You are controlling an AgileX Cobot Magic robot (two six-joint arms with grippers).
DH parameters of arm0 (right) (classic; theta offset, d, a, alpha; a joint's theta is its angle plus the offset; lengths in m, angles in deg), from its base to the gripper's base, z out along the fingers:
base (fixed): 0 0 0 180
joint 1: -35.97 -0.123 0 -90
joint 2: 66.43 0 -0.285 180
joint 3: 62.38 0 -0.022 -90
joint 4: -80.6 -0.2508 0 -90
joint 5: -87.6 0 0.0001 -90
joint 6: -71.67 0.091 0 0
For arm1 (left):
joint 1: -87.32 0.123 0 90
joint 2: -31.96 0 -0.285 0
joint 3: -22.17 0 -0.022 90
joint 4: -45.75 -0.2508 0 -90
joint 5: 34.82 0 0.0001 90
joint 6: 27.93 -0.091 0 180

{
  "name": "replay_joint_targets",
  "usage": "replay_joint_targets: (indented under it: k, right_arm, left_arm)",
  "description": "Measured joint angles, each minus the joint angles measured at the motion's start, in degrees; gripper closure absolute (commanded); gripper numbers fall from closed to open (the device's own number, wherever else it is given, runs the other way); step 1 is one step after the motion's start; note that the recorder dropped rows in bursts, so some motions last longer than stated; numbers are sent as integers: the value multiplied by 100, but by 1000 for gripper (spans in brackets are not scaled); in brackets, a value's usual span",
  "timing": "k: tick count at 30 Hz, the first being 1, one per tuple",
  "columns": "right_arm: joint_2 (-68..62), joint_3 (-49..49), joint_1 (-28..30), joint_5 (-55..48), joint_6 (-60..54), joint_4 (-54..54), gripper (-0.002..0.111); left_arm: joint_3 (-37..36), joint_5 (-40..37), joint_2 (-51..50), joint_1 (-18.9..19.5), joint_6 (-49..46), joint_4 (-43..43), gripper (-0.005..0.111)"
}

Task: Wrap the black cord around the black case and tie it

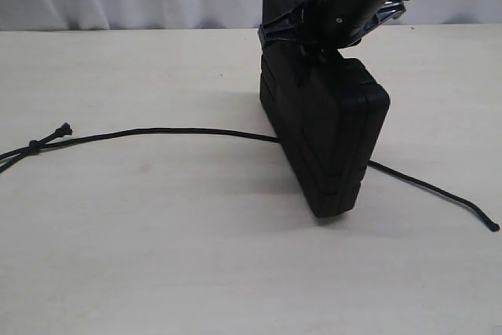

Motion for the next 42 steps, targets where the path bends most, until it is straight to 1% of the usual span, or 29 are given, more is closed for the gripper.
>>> replay_joint_targets:
  k: [6,9,12,14,17,19,23,26,27,29,30,32,36,39,42]
  right_arm:
    - [0,0,0,0,0,0,104]
    - [0,0,0,0,-8,0,104]
    - [0,0,0,0,-8,0,104]
    - [0,0,0,0,-21,0,104]
    - [0,0,0,0,-62,0,104]
    - [0,0,0,0,-97,0,104]
    - [0,0,0,0,-108,0,104]
    - [0,0,0,0,-130,0,104]
    - [0,0,0,0,-130,0,104]
    - [0,0,0,0,-157,0,104]
    - [0,0,0,0,-166,0,104]
    - [0,0,0,0,-191,0,104]
    - [0,0,0,0,-276,-11,104]
    - [0,0,0,0,-298,-11,104]
    - [0,0,0,-23,-334,-11,104]
  left_arm:
    - [1340,-1296,-1406,0,-120,-526,107]
    - [1855,-1989,-2369,0,-575,-577,107]
    - [2382,-2883,-3379,0,-1057,-613,107]
    - [2775,-3497,-4167,0,-1501,-613,107]
    - [3293,-4157,-5321,0,-1987,-641,107]
    - [3444,-4234,-6116,0,-2170,-657,107]
    - [3507,-3786,-7378,0,-2672,-788,105]
    - [3507,-3381,-8123,0,-3166,-934,91]
    - [3507,-3250,-8344,0,-3321,-949,81]
    - [3593,-3000,-8722,0,-3694,-1005,67]
    - [3655,-2944,-8858,0,-3779,-1005,56]
    - [3898,-2947,-9200,0,-3867,-1064,48]
    - [4760,-3619,-9985,0,-3905,-1162,46]
    - [5398,-4106,-10542,-10,-3929,-1588,46]
    - [5662,-4093,-10905,-10,-3963,-2010,47]
